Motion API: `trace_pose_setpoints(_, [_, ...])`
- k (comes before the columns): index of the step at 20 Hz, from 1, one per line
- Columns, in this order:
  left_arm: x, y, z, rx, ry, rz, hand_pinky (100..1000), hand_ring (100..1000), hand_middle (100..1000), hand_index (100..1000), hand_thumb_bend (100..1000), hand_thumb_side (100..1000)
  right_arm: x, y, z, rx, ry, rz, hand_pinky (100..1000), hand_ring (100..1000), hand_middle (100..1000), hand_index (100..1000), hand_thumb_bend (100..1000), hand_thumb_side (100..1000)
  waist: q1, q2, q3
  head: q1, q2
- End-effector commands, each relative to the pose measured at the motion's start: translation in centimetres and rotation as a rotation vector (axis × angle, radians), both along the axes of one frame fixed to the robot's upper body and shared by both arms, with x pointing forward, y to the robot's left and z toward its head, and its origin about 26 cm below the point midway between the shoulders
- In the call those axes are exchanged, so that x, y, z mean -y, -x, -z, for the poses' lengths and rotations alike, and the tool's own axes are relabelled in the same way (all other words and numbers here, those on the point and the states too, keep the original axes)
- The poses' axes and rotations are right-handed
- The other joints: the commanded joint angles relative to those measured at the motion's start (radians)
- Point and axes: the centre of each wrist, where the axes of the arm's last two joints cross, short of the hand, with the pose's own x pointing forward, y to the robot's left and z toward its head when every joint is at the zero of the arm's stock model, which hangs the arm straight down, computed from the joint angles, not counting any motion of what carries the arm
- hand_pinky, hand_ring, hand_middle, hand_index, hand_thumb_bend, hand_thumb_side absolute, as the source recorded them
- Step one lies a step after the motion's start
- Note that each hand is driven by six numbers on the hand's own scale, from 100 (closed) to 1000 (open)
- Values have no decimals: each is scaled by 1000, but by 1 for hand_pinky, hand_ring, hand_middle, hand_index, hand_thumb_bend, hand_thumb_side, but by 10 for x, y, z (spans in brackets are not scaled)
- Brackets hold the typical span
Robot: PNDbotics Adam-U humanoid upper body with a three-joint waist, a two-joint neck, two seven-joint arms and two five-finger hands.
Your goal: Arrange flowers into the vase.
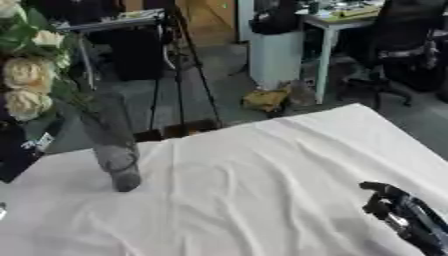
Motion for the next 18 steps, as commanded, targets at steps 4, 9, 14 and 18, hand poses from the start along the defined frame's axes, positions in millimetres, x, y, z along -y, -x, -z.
trace_pose_setpoints(4, [3,6,-9,50,-4,27,581,772,602,779,749,758,1,-4,-12,33,18,-4,693,978,438,827,651,754,-25,4,10,19,2])
trace_pose_setpoints(9, [8,10,-5,53,9,66,573,771,602,780,728,761,0,-4,-11,32,14,-2,693,978,438,827,654,746,-29,6,13,20,2])
trace_pose_setpoints(14, [12,12,-3,56,22,91,569,771,601,780,713,768,0,-4,-11,30,16,-4,693,979,437,827,652,747,-28,8,20,20,4])
trace_pose_setpoints(18, [15,14,-1,52,27,109,569,771,601,780,713,768,0,-4,-11,29,16,-5,693,979,437,827,652,747,-27,8,22,18,5])
